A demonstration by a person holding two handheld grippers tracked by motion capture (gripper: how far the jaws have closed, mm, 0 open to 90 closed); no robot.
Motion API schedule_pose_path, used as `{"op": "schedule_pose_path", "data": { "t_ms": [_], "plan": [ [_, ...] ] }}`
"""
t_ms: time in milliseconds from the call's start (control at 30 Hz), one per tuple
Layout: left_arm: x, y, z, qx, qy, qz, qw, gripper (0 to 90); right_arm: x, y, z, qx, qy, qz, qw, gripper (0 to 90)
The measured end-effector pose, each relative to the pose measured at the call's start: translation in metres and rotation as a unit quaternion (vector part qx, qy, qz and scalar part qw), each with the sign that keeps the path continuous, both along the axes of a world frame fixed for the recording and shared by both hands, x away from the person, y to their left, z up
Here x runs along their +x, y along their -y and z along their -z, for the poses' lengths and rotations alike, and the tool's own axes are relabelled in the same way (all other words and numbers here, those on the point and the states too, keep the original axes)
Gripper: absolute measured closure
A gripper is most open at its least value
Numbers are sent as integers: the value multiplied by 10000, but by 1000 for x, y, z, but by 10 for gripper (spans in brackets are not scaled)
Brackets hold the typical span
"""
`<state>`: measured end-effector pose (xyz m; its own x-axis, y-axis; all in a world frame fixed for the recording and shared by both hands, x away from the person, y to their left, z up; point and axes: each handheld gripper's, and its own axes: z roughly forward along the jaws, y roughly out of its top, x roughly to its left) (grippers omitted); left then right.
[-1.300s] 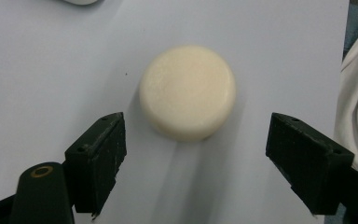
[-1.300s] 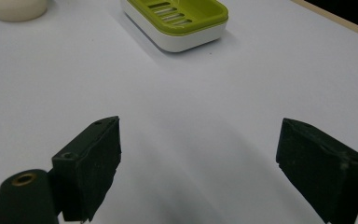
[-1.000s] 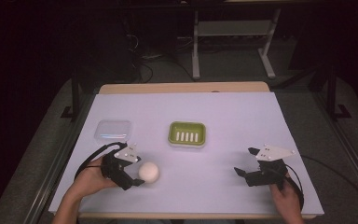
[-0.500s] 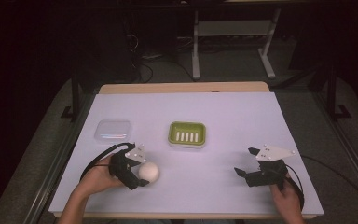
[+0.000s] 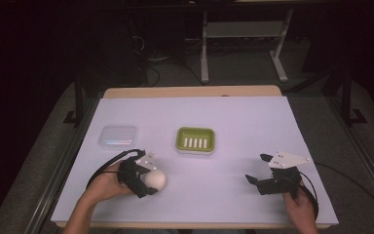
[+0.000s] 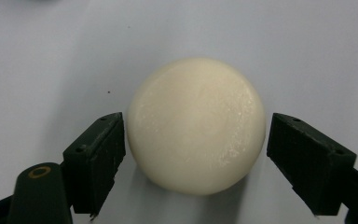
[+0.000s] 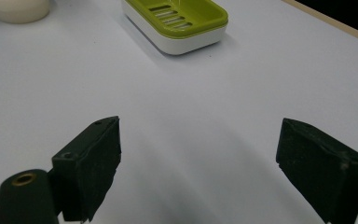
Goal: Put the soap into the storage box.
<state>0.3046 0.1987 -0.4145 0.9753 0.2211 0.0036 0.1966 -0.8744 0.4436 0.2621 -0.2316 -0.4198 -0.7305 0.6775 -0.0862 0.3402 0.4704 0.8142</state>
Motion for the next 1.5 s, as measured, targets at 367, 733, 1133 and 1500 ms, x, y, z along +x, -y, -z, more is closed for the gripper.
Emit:
{"op": "schedule_pose_path", "data": {
  "t_ms": [367, 733, 1133, 1500],
  "plan": [
    [4, 8, 8, 43, -14, 27, 10000, 236, -1, 0, -1, 45, 4, -3, 10000, 132],
    [5, 9, 8, 65, -18, -43, 10000, 244, -2, 0, -2, 57, 6, -6, 10000, 132],
    [9, 12, -6, -299, 2, -59, 9995, 245, 2, 3, -1, 165, -9, -10, 9999, 132],
    [21, 28, -21, -280, 3, 75, 9996, 245, 5, 4, 0, 272, -45, -10, 9996, 132]
  ]
}}
